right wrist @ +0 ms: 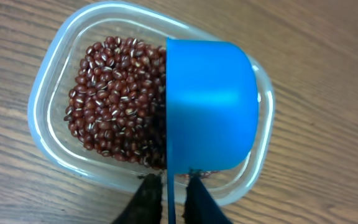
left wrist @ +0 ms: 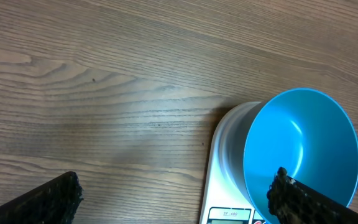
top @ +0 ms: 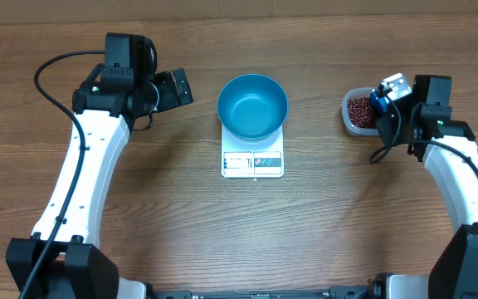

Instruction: Scoop item into bowl and weigh 150g on scale

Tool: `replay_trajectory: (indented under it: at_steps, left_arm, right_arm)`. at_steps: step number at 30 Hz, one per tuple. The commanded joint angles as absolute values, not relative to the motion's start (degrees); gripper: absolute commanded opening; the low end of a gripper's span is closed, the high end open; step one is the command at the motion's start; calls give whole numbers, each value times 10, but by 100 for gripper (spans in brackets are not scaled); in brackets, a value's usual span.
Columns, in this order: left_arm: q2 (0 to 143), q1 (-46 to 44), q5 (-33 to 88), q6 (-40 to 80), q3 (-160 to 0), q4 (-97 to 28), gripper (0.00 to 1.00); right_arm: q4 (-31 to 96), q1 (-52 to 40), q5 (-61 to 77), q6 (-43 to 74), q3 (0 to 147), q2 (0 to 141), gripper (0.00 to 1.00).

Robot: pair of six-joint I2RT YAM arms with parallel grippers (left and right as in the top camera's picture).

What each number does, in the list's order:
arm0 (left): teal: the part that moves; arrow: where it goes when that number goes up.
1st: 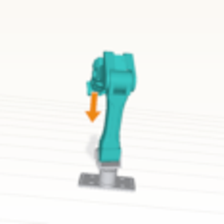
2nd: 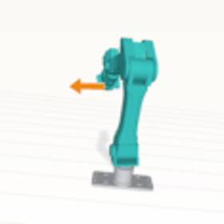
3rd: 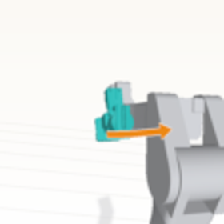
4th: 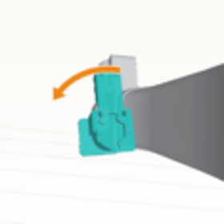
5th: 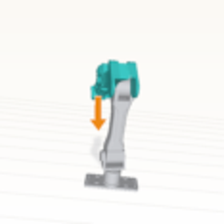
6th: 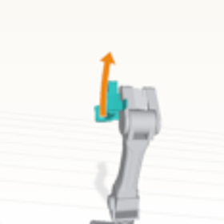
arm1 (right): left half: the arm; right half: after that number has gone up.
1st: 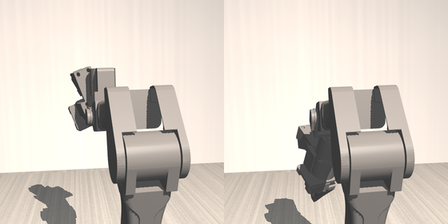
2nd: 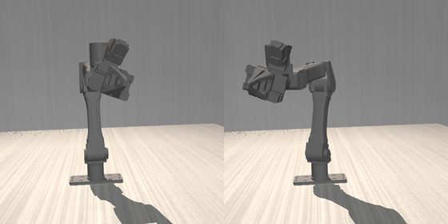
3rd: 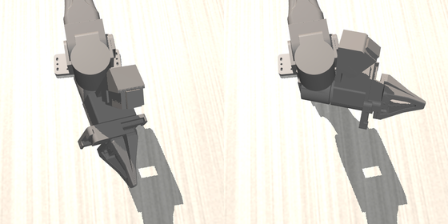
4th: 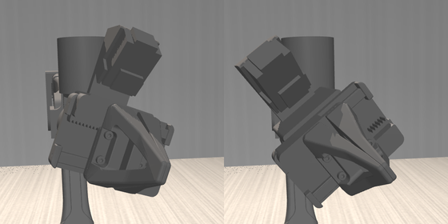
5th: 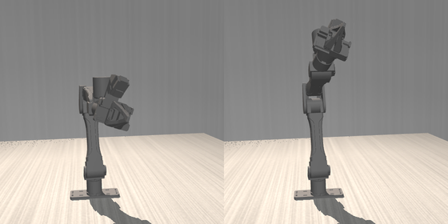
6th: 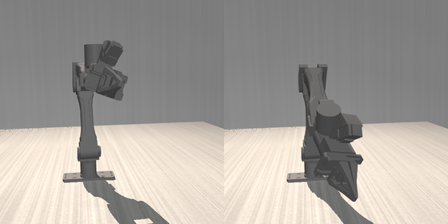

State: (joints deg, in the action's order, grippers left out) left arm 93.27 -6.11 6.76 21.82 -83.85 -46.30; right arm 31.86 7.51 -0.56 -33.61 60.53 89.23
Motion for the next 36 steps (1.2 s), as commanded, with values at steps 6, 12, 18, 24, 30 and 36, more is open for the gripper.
replay_trajectory:
  at_steps: [6, 12, 18, 24, 30, 36]
  left_arm:
    - [925, -60, 64, 203, -849, -463, 100]
    - [925, -60, 64, 203, -849, -463, 100]
    - [925, -60, 64, 203, -849, -463, 100]
    - [925, -60, 64, 203, -849, -463, 100]
    - [925, -60, 64, 203, -849, -463, 100]
    - [925, -60, 64, 203, -849, -463, 100]
  right_arm:
    - [316, 75, 16, -328, 619, 896, 10]
    - [316, 80, 11, -328, 619, 896, 4]
    - [319, 88, 11, -327, 618, 896, 6]
    - [322, 88, 9, -313, 618, 896, 4]
    - [327, 88, 9, -313, 618, 896, 3]
    - [320, 88, 1, -313, 622, 895, 3]
